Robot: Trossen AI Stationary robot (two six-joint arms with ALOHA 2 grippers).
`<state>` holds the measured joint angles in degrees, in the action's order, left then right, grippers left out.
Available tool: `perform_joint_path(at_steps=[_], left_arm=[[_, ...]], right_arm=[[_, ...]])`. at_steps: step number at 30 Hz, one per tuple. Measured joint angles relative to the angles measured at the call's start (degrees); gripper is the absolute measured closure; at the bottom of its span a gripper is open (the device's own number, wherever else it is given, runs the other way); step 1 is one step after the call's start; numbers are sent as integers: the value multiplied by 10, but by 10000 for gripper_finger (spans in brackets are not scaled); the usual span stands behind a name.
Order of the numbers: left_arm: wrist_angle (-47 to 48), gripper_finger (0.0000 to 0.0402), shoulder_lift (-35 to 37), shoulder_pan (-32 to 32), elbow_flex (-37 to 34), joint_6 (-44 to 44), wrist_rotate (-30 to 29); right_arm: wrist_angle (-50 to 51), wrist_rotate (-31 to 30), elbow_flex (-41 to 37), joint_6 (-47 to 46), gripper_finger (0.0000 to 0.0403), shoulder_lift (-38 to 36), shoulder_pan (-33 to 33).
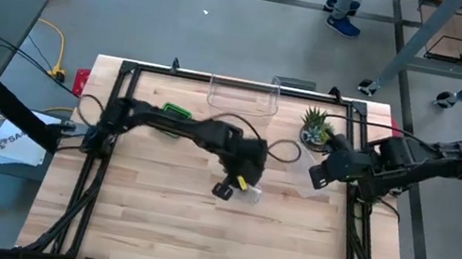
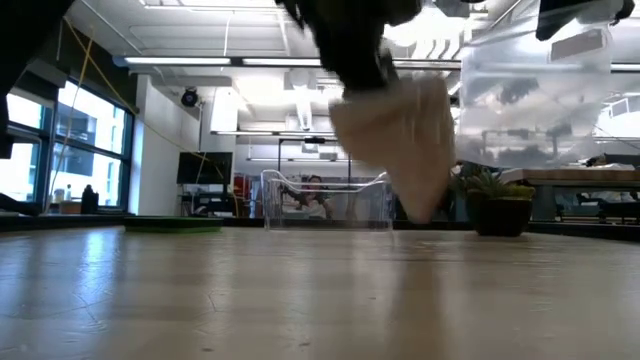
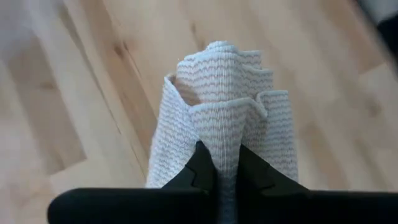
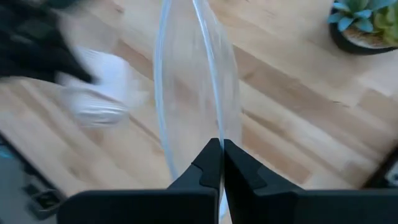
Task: Roll bandage
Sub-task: Put the rolled bandage into the transparent zip bag
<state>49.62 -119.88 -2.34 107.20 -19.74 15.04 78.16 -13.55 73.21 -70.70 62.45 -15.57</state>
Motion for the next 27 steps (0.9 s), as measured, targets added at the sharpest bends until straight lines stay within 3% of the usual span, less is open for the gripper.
perform_joint_path(at_steps=[6, 12, 18, 23, 27], left_arm=[[-71, 385, 106, -10, 0, 80, -19], [-233, 385, 143, -25, 1, 158, -161], [-204, 387, 146, -29, 0, 164, -250], [-227, 387, 140, -26, 0, 131, -267], [-202, 387, 134, -30, 1, 83, -229]], right_arm=[[5, -19, 0, 66, 403, 43, 2], [-79, -8, 0, 145, 403, 86, 2], [-118, 4, 0, 167, 403, 91, 3], [-142, 51, 0, 204, 403, 97, 2], [-175, 68, 0, 232, 403, 100, 3]])
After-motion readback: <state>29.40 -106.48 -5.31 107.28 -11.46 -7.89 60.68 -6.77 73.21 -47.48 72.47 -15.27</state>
